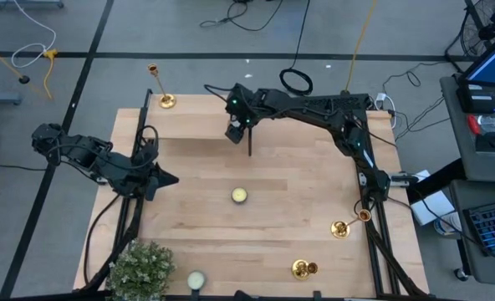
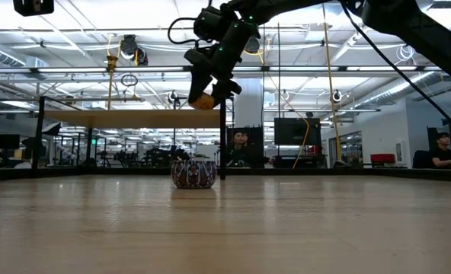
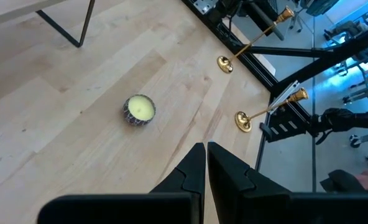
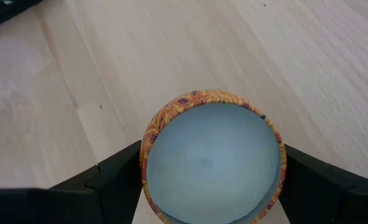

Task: Pick & Place candle stick holders
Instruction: Put the orange scented candle on the shelf

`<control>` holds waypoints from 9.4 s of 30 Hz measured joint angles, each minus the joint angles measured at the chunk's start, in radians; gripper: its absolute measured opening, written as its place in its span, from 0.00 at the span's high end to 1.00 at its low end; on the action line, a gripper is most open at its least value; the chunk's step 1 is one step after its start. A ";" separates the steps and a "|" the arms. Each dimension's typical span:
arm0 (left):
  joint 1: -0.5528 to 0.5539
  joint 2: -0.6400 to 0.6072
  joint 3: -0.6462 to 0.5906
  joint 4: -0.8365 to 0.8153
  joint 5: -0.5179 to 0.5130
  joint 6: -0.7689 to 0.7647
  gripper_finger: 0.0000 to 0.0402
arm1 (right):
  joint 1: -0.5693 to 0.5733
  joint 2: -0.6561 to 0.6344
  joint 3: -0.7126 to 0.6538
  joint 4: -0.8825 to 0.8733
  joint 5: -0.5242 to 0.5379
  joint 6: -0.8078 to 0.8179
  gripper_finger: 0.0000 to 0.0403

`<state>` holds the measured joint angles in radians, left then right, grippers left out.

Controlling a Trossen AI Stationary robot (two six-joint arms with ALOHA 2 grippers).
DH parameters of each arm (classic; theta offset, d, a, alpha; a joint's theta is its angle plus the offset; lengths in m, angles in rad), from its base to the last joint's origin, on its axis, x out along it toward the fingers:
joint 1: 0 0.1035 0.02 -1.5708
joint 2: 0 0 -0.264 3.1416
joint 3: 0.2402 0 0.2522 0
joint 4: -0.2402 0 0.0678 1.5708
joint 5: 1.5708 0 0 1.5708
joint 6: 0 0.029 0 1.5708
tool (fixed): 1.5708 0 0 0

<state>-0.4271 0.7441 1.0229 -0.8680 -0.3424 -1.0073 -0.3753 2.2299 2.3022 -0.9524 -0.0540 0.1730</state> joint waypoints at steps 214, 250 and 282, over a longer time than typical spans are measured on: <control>0.917 1.363 1.099 -0.637 0.286 0.636 0.12 | 0.590 -0.669 -0.100 -0.360 0.551 0.304 0.41; 0.977 1.347 1.102 -0.706 0.291 0.577 0.20 | 0.590 -0.669 -0.100 -0.354 0.551 0.301 0.41; 1.145 0.687 0.449 -0.644 0.278 0.266 0.21 | 0.571 -0.669 -0.100 -0.301 0.552 0.234 0.41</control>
<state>0.7175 1.4315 1.4720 -1.5120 -0.0644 -0.7416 0.1957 1.5612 2.2024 -1.2530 0.4976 0.4070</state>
